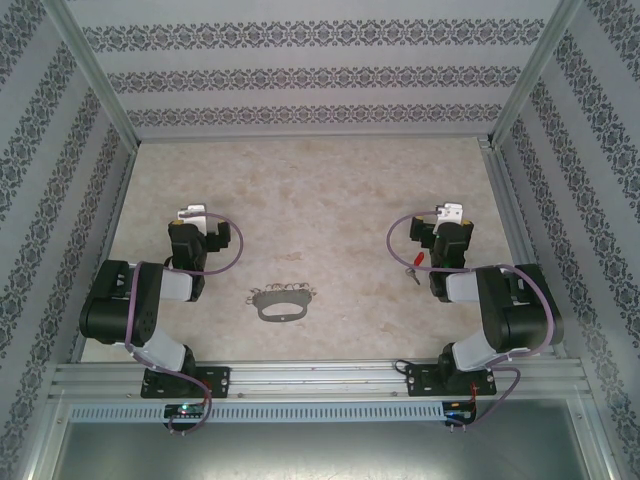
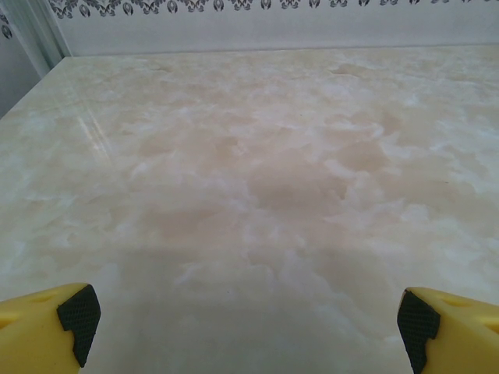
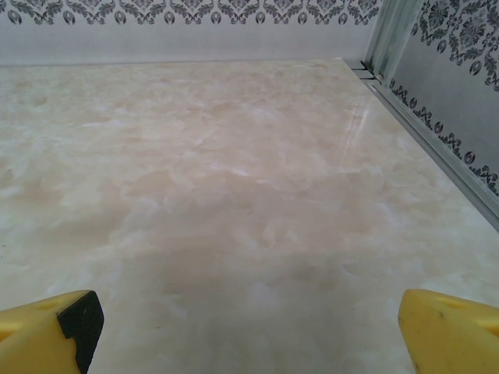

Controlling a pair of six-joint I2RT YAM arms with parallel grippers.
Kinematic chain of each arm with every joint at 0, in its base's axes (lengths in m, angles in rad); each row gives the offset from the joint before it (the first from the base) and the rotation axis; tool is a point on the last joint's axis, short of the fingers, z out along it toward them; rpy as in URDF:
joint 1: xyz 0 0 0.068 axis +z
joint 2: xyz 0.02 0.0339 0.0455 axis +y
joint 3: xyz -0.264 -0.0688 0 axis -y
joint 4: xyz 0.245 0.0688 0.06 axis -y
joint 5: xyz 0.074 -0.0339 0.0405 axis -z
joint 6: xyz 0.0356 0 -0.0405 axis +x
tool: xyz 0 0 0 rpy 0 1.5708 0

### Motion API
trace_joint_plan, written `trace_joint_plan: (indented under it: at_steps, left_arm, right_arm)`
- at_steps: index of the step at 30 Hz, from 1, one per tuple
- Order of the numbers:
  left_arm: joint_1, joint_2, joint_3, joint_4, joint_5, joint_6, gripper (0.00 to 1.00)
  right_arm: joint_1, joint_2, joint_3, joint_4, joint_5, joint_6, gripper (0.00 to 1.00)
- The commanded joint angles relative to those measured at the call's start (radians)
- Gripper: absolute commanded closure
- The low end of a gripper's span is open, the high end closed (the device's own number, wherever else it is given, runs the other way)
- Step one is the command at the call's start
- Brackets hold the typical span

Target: Put the keys on the keyring

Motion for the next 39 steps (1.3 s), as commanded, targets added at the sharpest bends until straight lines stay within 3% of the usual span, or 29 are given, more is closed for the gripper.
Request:
trace_joint_plan:
  at_steps: [1, 3, 6, 9, 12, 15, 18, 21, 28, 33, 39]
  left_arm:
    - [0.003, -0.003, -0.016, 0.037, -0.002, -0.011, 0.00]
    - [0.002, -0.043, -0.031, 0.029, -0.023, -0.019, 0.01]
    - [-0.002, -0.148, 0.015, -0.149, -0.059, -0.023, 0.00]
    - [-0.013, -0.238, 0.072, -0.284, -0.079, -0.015, 0.03]
    - [-0.021, -0.328, 0.115, -0.336, -0.061, -0.029, 0.03]
    - [-0.024, -0.388, 0.250, -0.587, -0.068, -0.154, 0.02]
    - [-0.030, -0.416, 0.381, -0.852, -0.037, -0.344, 0.02]
    - [-0.041, -0.416, 0.442, -0.998, 0.084, -0.482, 0.02]
    - [-0.132, -0.422, 0.338, -1.011, 0.243, -0.670, 0.01]
    - [-0.283, -0.398, 0.313, -1.029, 0.202, -0.661, 0.00]
    - [-0.440, -0.275, 0.336, -1.009, 0.183, -0.685, 0.00]
  right_arm:
    - [-0.008, -0.042, 0.009, -0.001, 0.001, 0.021, 0.02]
    - [0.000, -0.065, -0.006, 0.006, -0.019, 0.000, 0.02]
    - [0.048, -0.086, -0.008, 0.025, 0.062, -0.036, 0.02]
    - [0.073, -0.233, 0.094, -0.292, 0.116, -0.040, 0.02]
    - [0.067, -0.343, 0.176, -0.422, 0.120, 0.072, 0.02]
    - [0.022, -0.426, 0.257, -0.571, -0.010, 0.267, 0.02]
    - [0.010, -0.471, 0.251, -0.541, -0.218, 0.330, 0.02]
    - [0.027, -0.494, 0.255, -0.588, -0.348, 0.404, 0.03]
    - [0.188, -0.485, 0.243, -0.807, -0.414, 0.436, 0.09]
    - [0.349, -0.440, 0.210, -0.895, -0.370, 0.446, 0.13]
    - [0.564, -0.339, 0.190, -0.883, -0.293, 0.516, 0.20]
